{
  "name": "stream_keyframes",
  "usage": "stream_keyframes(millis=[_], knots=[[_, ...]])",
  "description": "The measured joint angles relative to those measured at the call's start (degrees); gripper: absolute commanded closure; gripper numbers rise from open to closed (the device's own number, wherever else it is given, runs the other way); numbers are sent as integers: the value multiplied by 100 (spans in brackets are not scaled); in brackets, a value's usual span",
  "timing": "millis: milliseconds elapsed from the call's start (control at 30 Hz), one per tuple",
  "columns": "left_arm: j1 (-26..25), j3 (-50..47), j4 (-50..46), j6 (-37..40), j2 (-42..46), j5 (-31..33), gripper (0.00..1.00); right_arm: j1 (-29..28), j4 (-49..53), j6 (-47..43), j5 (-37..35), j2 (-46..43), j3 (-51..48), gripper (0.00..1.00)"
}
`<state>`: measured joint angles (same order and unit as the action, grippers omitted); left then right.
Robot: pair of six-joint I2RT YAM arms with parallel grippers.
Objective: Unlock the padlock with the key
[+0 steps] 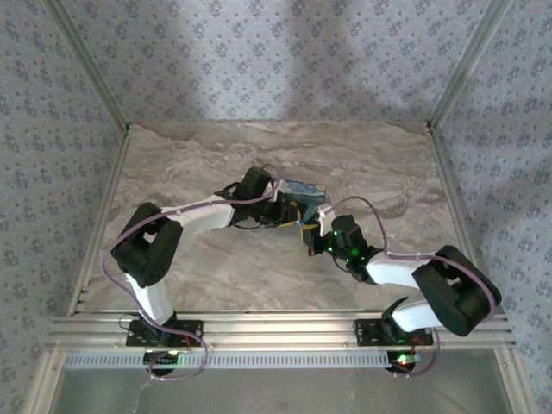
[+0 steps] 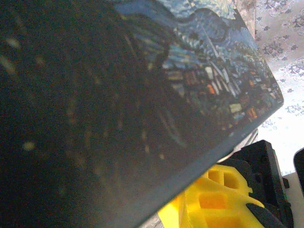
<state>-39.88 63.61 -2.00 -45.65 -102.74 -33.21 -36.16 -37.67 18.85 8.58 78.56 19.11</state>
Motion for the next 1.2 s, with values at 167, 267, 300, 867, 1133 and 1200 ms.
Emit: stream_keyframes(millis=[167, 267, 300, 867, 1133, 1200], knots=[[0, 0, 70, -39, 0, -9, 76, 68, -175, 94, 92, 0, -63, 100], [0, 0, 76, -52, 0, -37, 76, 109, -273, 153, 164, 2, -116, 100], [0, 0, 79, -52, 0, -48, 76, 127, -308, 173, 188, 4, -138, 100], [0, 0, 162, -98, 0, -98, 76, 208, -544, 273, 304, 122, -109, 100], [2, 9, 199, -98, 9, -101, 76, 267, -533, 216, 323, 170, 13, 100], [9, 11, 205, -98, 9, -85, 76, 275, -527, 210, 328, 175, 35, 100]])
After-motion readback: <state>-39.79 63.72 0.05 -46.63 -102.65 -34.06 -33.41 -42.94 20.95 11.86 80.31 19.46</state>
